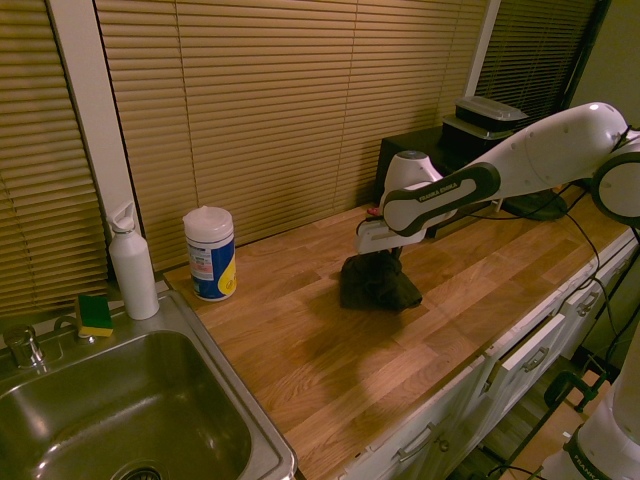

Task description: Clear the spill

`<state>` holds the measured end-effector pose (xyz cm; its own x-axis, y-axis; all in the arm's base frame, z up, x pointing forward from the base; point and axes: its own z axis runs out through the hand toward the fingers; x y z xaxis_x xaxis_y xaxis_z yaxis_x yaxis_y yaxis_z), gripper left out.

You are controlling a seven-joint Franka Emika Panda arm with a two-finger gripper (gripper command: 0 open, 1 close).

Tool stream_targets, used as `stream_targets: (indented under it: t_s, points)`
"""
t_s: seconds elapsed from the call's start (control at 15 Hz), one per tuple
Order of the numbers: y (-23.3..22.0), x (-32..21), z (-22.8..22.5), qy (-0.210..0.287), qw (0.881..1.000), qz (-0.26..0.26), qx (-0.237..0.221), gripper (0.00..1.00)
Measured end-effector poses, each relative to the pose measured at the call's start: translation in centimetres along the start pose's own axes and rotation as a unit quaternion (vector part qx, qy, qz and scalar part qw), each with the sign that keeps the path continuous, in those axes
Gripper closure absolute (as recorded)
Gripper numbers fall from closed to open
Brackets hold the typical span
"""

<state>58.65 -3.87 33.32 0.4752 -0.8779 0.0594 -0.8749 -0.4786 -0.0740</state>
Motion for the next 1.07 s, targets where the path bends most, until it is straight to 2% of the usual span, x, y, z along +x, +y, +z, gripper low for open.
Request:
stream_targets:
  t_s: [0.73, 1.07]
  points:
    - [7.5, 9.8, 0.4, -0.011, 0.998, 0.066, 0.009, 1.0]
    - [6.8, 9.2, 0.5, -0.004, 0.999, 0.043, 0.002, 1.0]
